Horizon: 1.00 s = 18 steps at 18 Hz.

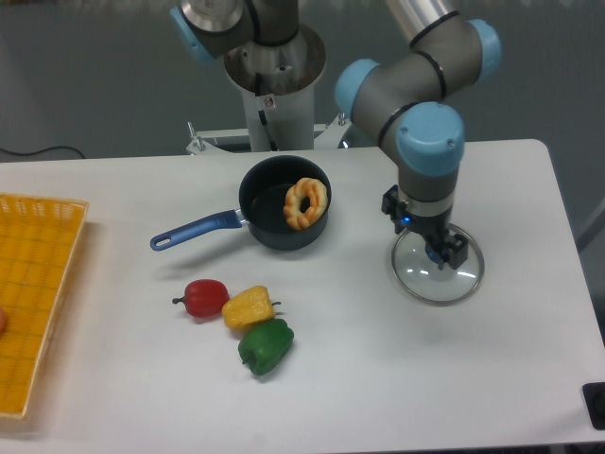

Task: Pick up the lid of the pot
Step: 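Move the gripper over the blue knob of the glass lid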

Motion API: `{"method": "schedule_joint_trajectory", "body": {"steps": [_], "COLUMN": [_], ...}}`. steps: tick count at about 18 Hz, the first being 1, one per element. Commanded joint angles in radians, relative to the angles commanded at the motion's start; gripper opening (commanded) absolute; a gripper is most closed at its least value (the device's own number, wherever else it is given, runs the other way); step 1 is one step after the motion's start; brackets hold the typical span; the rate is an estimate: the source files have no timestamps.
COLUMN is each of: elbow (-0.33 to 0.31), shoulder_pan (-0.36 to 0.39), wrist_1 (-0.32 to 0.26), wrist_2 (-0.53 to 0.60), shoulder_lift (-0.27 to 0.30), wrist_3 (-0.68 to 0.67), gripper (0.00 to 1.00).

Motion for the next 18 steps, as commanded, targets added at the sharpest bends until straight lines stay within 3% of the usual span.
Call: {"method": "schedule_joint_trajectory", "body": {"steps": [11,18], "elbow": [0.028,0.009], "shoulder_pan": [0.048,0.061], "wrist_1": [-0.002,0.005], "wrist_2": [-0.072,-0.092], "shoulder_lift": [0.000,0.003], "wrist_3": [0.064,0.072], "gripper": [1.00,1.00]}}
